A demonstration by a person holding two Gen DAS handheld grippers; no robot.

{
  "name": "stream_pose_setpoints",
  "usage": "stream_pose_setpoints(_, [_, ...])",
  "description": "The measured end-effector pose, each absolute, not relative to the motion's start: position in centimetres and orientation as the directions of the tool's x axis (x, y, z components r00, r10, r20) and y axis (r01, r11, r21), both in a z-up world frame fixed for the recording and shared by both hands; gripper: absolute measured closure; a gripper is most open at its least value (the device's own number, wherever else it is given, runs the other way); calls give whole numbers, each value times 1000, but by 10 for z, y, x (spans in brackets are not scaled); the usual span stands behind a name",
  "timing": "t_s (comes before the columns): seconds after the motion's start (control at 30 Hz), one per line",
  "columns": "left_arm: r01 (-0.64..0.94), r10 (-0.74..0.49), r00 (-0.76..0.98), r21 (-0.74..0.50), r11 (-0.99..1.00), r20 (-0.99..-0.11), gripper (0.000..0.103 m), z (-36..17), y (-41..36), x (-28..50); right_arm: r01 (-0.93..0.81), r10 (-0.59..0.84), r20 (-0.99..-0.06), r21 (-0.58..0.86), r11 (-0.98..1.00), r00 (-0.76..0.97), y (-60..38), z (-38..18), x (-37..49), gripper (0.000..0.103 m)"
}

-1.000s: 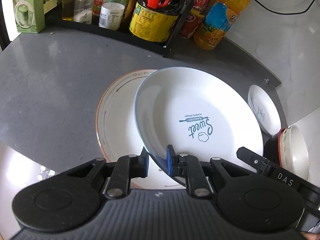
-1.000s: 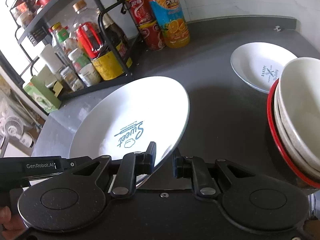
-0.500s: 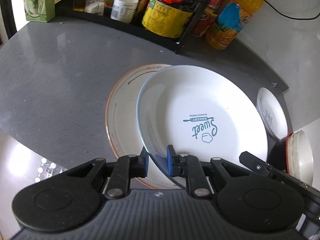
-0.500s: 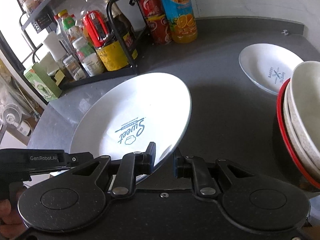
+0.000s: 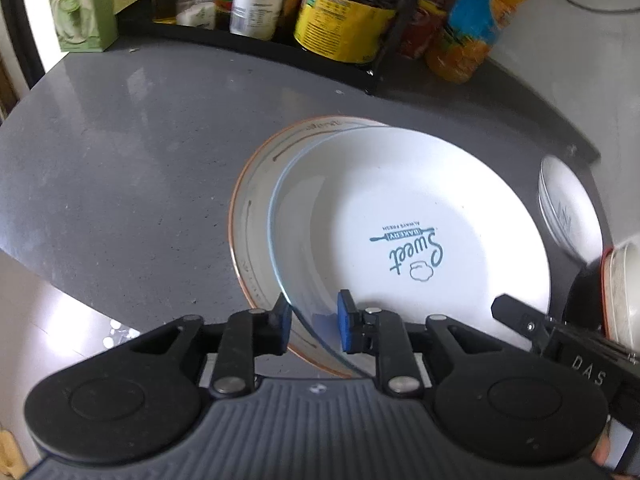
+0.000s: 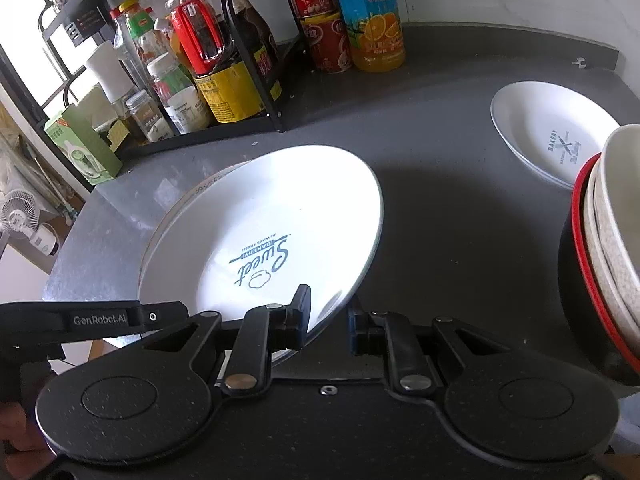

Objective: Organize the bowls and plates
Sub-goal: 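Lower the 'Sweet' plate onto the flower plate and open both tools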

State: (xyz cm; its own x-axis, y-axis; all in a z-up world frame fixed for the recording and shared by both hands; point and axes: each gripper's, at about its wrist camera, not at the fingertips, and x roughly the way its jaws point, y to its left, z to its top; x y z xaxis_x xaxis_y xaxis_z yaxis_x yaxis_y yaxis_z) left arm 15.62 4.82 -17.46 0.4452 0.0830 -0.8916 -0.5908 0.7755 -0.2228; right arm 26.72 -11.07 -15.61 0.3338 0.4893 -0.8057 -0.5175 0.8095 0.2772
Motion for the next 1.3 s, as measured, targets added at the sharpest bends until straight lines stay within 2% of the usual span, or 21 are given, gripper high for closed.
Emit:
stream_pose_setpoints(0.13, [-598, 49, 440, -251, 761, -897, 74, -172, 54, 155, -528, 488, -807, 271, 805, 331, -111, -155, 270, 86])
stream_pose_setpoints(0.27, [-612, 106, 457, -226, 758, -883, 49, -159, 59, 153, -539, 473, -812, 243, 807, 342, -110, -155, 269, 89])
stream_pose_setpoints(0.37, [-631, 125, 479, -242, 737, -869, 38, -149, 71, 154, -544, 467, -818, 235, 805, 337, -108, -154, 270, 89])
stream_pose_setpoints(0.73, [-634, 137, 434, -194, 748, -891, 36, -166, 100, 175, -522, 436, -837, 223, 824, 330, -101, -161, 271, 89])
stream_pose_setpoints(0.9, [-660, 167, 370, -131, 740, -914, 35, -183, 110, 178, -510, 394, -851, 182, 841, 347, -94, -161, 269, 88])
stream_pose_setpoints(1.03, [-656, 139, 395, -173, 735, -908, 35, -188, 119, 175, -503, 353, -861, 136, 853, 366, -87, -162, 266, 86])
stream_pose_setpoints(1.17, [-653, 161, 402, -159, 740, -902, 35, -186, 122, 175, -493, 326, -871, 115, 863, 368, -83, -167, 265, 77])
stream_pose_setpoints(1.3, [-644, 169, 415, -157, 749, -894, 37, -184, 130, 176, -479, 306, -885, 111, 871, 351, -74, -173, 265, 77])
